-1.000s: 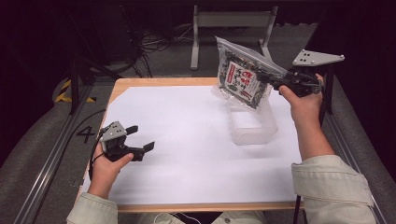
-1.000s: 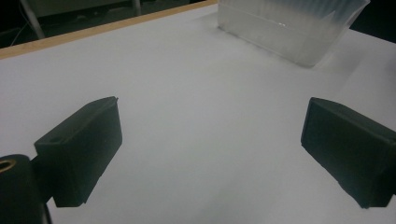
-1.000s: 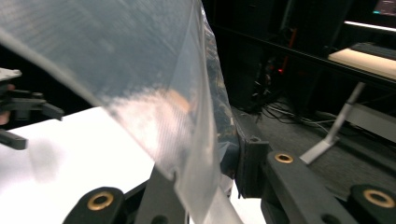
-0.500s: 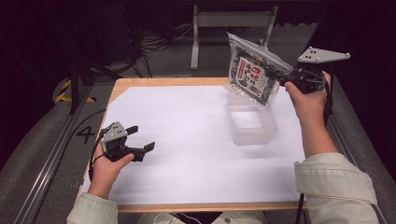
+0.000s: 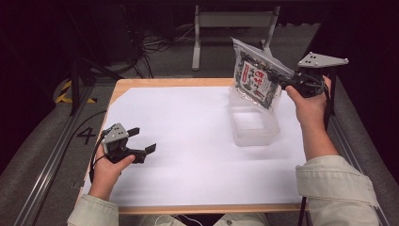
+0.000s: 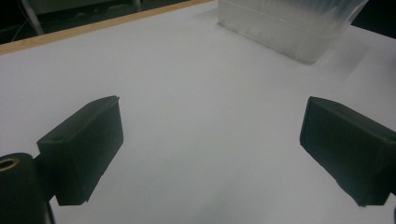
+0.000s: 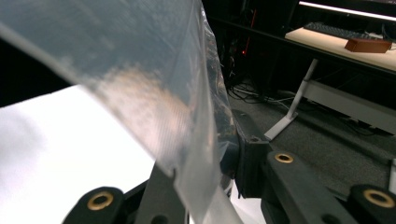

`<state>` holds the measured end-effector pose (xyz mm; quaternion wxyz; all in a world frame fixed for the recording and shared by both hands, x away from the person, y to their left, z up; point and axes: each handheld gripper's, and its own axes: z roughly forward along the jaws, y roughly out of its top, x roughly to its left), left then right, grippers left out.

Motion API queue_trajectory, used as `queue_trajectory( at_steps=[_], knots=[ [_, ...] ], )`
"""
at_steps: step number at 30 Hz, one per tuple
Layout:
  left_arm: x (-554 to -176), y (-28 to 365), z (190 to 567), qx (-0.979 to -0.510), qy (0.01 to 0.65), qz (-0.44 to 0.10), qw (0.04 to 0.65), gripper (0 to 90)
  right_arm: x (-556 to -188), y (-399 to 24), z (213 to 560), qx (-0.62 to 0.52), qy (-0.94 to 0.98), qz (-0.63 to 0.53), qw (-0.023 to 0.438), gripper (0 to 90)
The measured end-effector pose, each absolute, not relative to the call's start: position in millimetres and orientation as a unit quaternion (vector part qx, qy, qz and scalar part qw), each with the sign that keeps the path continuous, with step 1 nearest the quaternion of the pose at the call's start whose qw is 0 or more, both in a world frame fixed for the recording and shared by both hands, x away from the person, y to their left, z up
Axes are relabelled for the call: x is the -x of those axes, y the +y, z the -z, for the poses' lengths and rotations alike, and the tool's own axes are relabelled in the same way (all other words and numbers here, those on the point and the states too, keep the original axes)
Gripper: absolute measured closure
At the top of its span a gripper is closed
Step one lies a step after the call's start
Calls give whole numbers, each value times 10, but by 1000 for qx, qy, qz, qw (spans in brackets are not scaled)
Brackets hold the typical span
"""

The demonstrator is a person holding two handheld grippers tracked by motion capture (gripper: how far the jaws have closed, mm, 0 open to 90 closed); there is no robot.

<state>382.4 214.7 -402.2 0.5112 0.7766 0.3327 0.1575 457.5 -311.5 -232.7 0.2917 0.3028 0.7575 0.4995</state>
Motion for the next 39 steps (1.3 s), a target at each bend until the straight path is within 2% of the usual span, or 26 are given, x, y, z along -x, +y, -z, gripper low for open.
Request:
queue_trajectory(
  at_steps=[39],
  knots=[
    [-3839,2149,4057,-781,333,-154,505,71,-4620,-3245,2872,-342,767,-485,246,765]
  ],
)
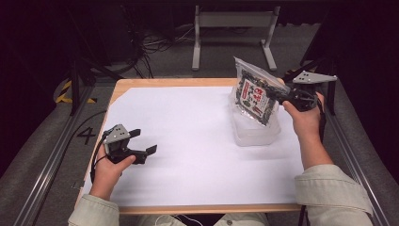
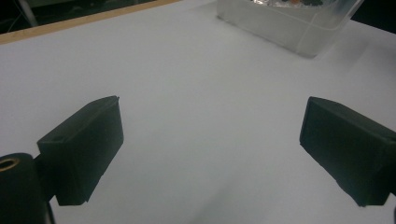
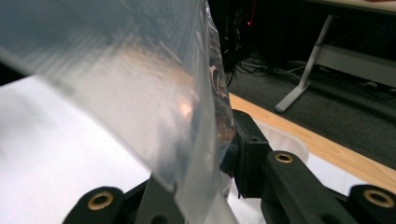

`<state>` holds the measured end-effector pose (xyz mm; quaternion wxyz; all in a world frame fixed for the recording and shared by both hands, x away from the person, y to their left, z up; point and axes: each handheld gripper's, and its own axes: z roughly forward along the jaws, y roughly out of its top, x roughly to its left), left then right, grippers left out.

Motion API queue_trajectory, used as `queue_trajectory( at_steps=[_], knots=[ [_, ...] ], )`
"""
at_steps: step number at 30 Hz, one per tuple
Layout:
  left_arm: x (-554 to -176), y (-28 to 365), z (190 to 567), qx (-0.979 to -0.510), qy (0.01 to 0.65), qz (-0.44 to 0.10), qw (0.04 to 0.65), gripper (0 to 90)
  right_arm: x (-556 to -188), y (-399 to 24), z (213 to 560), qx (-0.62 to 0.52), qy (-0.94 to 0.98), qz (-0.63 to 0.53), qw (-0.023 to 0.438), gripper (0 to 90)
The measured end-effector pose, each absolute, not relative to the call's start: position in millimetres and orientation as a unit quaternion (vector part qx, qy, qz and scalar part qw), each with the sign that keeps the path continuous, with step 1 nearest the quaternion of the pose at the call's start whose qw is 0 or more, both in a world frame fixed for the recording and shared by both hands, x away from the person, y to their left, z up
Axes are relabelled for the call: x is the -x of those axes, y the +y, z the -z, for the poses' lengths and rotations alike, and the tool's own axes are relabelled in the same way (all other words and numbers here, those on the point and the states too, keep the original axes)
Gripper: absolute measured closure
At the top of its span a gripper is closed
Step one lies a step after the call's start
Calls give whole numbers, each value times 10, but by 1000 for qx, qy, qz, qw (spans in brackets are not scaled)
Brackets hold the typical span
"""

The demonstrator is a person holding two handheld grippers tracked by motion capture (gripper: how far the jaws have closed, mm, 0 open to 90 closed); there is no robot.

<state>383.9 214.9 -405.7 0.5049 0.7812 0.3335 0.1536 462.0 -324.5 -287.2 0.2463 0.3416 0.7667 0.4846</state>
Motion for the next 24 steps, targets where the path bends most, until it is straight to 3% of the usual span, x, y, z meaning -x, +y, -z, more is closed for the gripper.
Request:
queue_trajectory(
  at_steps=[24],
  knots=[
    [-3840,2142,4072,-784,336,-148,501,71,-4578,-3262,3188,-355,757,-498,228,765]
  ],
)
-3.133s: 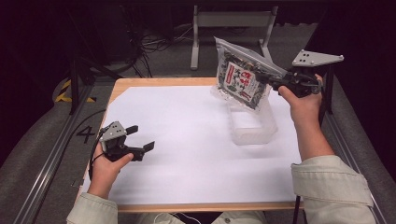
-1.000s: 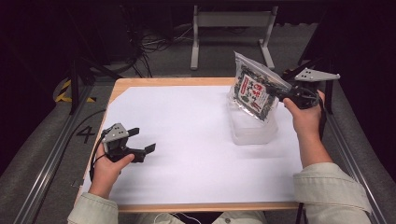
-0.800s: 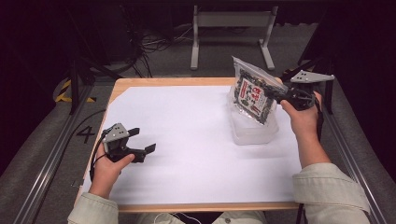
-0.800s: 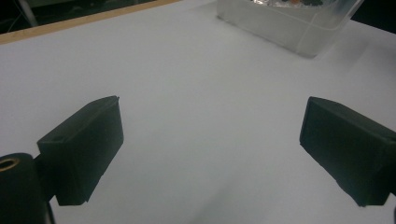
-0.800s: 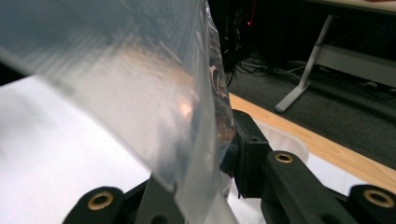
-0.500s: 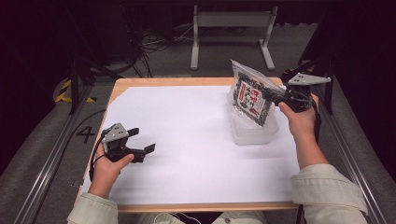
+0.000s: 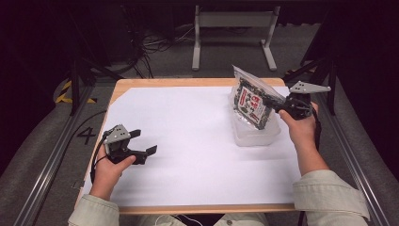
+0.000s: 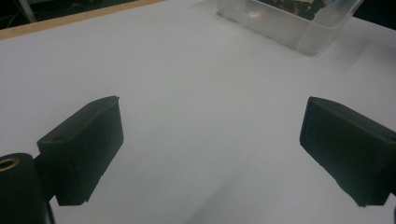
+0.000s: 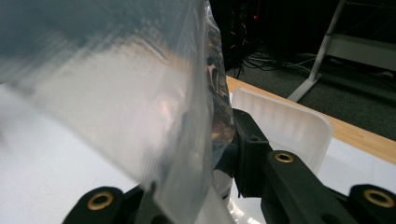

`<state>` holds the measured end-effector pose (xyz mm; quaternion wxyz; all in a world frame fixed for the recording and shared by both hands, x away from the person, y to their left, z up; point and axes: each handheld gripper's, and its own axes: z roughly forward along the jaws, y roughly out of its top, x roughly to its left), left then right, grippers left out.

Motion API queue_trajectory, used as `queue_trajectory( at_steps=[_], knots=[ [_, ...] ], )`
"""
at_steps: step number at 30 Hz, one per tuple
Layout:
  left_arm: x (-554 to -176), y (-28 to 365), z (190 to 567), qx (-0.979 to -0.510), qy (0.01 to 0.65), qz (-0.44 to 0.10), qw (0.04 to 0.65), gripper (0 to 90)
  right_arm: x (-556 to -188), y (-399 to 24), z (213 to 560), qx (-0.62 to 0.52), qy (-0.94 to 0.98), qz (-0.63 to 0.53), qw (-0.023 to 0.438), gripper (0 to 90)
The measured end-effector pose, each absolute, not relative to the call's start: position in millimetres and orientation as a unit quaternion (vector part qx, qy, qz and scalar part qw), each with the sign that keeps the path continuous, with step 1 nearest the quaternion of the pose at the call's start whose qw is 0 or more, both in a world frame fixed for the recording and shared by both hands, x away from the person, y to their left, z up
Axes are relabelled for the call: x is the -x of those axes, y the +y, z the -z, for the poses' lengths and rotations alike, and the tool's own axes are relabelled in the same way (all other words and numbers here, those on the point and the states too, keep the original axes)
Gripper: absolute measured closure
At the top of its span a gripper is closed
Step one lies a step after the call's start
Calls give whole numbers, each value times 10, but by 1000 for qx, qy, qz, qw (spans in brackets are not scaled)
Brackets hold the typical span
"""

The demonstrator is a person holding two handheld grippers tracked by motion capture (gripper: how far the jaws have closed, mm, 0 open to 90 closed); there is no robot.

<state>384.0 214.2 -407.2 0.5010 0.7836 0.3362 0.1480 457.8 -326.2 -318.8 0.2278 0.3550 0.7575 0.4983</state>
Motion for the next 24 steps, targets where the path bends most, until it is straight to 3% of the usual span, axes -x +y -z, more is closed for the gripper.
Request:
queue_trajectory(
  at_steps=[18,21,24],
  knots=[
    [-3861,2142,4111,-785,338,-146,499,71,-4620,-3383,3215,-382,739,-509,222,753],
    [-3862,2144,4112,-784,338,-145,499,71,-4645,-3405,3217,-389,735,-506,228,717],
    [-3864,2151,4120,-785,340,-143,498,71,-4651,-3427,3218,-394,730,-510,229,609]
  ],
)
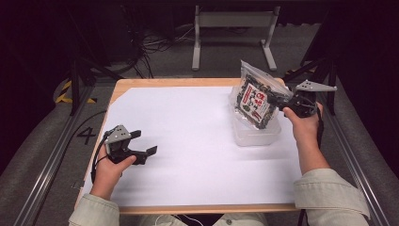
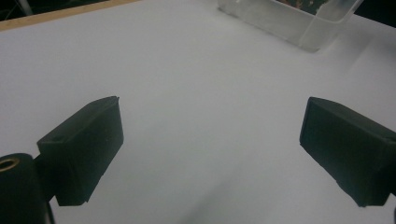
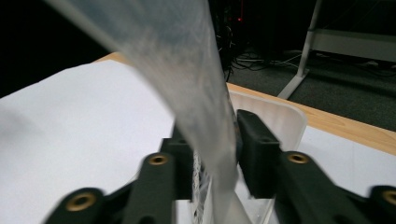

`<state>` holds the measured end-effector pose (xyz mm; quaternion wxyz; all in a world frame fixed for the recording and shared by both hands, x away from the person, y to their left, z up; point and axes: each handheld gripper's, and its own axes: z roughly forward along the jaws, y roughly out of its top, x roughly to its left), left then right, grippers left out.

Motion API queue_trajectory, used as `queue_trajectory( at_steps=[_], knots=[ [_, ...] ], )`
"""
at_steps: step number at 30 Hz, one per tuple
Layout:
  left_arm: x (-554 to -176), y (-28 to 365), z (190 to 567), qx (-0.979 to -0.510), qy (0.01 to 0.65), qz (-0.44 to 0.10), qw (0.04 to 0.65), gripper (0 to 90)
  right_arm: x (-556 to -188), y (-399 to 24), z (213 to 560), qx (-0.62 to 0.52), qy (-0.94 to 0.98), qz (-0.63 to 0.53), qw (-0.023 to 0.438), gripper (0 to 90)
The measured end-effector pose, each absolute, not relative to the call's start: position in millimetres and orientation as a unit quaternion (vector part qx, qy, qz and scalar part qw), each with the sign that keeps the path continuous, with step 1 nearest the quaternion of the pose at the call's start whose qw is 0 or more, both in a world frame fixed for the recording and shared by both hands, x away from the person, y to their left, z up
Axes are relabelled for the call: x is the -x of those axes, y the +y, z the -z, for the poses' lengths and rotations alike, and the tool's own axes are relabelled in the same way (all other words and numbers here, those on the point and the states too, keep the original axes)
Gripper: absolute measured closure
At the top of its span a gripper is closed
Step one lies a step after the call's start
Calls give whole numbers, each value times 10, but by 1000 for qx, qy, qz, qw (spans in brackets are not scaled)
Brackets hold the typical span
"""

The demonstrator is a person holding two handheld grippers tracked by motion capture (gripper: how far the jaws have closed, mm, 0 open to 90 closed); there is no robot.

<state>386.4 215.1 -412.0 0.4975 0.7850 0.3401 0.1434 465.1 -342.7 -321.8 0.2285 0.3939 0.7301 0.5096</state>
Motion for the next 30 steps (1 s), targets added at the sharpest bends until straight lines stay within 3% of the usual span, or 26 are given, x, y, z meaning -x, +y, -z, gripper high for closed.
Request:
queue_trajectory(
  at_steps=[4,9,30],
  knots=[
    [-3863,2148,4136,-786,341,-140,496,71,-4638,-3462,3198,-401,725,-514,222,424],
    [-3857,2146,4136,-786,339,-142,497,71,-4524,-3438,3141,-379,737,-511,231,315],
    [-3846,2115,4139,-787,338,-134,498,71,-3948,-3368,3119,-292,761,-536,218,241]
  ],
)
